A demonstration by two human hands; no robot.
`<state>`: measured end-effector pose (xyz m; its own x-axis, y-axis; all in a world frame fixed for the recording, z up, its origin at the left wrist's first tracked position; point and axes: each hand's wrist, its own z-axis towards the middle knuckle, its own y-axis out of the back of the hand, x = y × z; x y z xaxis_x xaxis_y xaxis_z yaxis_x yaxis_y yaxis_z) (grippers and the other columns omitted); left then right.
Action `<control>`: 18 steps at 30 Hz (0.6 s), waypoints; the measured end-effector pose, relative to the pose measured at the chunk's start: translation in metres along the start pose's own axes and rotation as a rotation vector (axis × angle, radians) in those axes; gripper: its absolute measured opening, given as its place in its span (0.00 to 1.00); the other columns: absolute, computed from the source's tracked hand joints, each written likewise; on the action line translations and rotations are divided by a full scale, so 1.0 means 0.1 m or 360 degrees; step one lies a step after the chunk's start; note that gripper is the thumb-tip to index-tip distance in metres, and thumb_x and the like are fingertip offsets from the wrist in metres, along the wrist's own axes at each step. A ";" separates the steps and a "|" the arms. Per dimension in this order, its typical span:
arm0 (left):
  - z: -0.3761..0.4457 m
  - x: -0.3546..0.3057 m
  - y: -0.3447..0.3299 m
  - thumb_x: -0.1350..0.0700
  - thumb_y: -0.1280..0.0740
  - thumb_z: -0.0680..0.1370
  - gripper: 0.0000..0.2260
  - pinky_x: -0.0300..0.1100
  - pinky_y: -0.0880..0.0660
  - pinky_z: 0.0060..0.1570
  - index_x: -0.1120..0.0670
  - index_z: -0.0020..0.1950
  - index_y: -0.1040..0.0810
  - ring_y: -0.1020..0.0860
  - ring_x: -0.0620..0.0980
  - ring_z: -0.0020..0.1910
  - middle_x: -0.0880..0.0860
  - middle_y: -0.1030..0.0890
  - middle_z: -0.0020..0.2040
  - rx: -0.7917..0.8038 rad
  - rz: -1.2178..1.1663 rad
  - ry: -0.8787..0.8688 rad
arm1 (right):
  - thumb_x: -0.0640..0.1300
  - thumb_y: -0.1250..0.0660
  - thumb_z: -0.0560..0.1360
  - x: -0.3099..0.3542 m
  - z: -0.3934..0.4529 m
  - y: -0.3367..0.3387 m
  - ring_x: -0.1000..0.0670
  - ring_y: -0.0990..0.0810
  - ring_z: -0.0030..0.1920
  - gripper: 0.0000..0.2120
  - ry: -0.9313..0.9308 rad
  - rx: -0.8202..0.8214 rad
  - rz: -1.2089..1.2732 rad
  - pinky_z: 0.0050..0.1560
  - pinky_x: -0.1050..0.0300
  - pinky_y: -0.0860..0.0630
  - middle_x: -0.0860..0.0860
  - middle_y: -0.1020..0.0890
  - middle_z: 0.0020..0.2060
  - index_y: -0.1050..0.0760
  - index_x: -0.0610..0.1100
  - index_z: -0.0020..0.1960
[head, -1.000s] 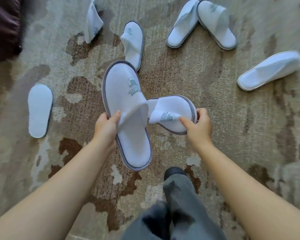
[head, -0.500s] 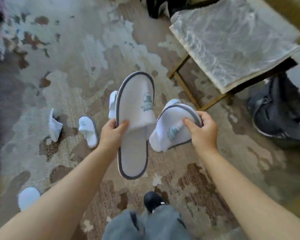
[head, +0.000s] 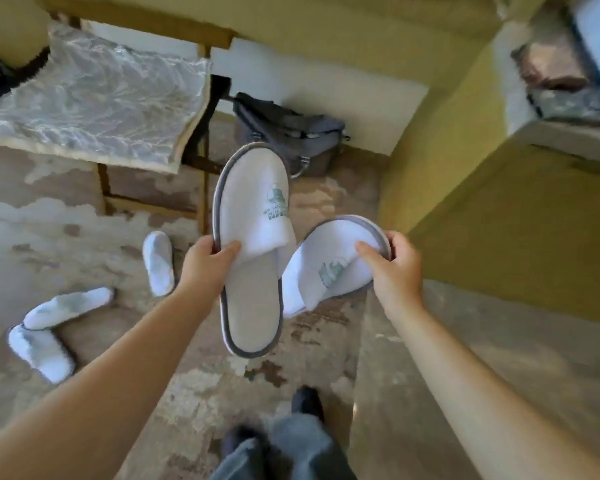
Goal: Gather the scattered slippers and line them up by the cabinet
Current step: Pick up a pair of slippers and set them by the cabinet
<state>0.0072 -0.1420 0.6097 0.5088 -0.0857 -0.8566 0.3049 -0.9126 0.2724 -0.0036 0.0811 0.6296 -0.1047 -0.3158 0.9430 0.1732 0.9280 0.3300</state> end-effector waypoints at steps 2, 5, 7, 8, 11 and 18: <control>-0.22 -0.13 -0.48 0.54 0.37 0.75 0.09 0.50 0.26 0.45 0.59 0.50 0.26 0.23 0.57 0.45 0.58 0.22 0.47 0.0152 0.0126 -0.0063 | 0.39 0.31 0.69 -0.11 -0.11 0.60 0.57 0.30 0.32 0.13 -0.0044 -0.0211 0.0014 0.27 0.72 0.35 0.55 0.27 0.31 0.32 0.53 0.34; -0.61 -0.26 -1.23 0.55 0.37 0.75 0.06 0.49 0.27 0.43 0.56 0.48 0.27 0.23 0.55 0.43 0.55 0.22 0.45 0.0369 0.0252 -0.0151 | 0.37 0.30 0.68 -0.37 -0.29 1.52 0.57 0.30 0.32 0.10 -0.0140 -0.0494 0.0050 0.27 0.73 0.35 0.56 0.27 0.31 0.30 0.48 0.36; -0.90 -0.29 -1.74 0.55 0.37 0.75 0.06 0.50 0.26 0.43 0.56 0.47 0.27 0.24 0.55 0.42 0.54 0.22 0.43 0.0464 0.0334 -0.0204 | 0.37 0.30 0.68 -0.60 -0.42 2.11 0.56 0.29 0.32 0.10 -0.0214 -0.0652 0.0105 0.27 0.73 0.34 0.55 0.26 0.32 0.30 0.48 0.37; -1.04 -0.30 -1.99 0.55 0.37 0.75 0.06 0.51 0.25 0.44 0.57 0.48 0.27 0.24 0.56 0.43 0.55 0.22 0.43 0.0504 0.0371 -0.0225 | 0.37 0.31 0.68 -0.73 -0.47 2.39 0.56 0.29 0.33 0.11 -0.0236 -0.0717 0.0132 0.27 0.73 0.34 0.54 0.26 0.32 0.30 0.49 0.36; -1.51 -0.28 -2.73 0.55 0.37 0.75 0.05 0.49 0.26 0.42 0.56 0.43 0.26 0.23 0.56 0.41 0.54 0.22 0.39 0.0594 0.0447 -0.0261 | 0.37 0.31 0.68 -1.16 -0.59 3.19 0.56 0.29 0.32 0.12 -0.0309 -0.0875 0.0154 0.27 0.73 0.33 0.54 0.27 0.31 0.32 0.49 0.35; -2.36 0.03 -4.11 0.57 0.36 0.75 0.05 0.51 0.24 0.42 0.58 0.46 0.27 0.23 0.58 0.44 0.58 0.23 0.44 0.0648 0.0498 -0.0170 | 0.37 0.31 0.68 -2.04 -0.56 4.55 0.55 0.31 0.31 0.08 -0.0458 -0.0909 0.0115 0.30 0.69 0.34 0.53 0.29 0.31 0.31 0.41 0.42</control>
<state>0.0730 0.3272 0.5982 0.4342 -0.4001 -0.8071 -0.1972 -0.9164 0.3482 0.1514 0.5566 0.5900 -0.3182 -0.1167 0.9408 0.6758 0.6681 0.3114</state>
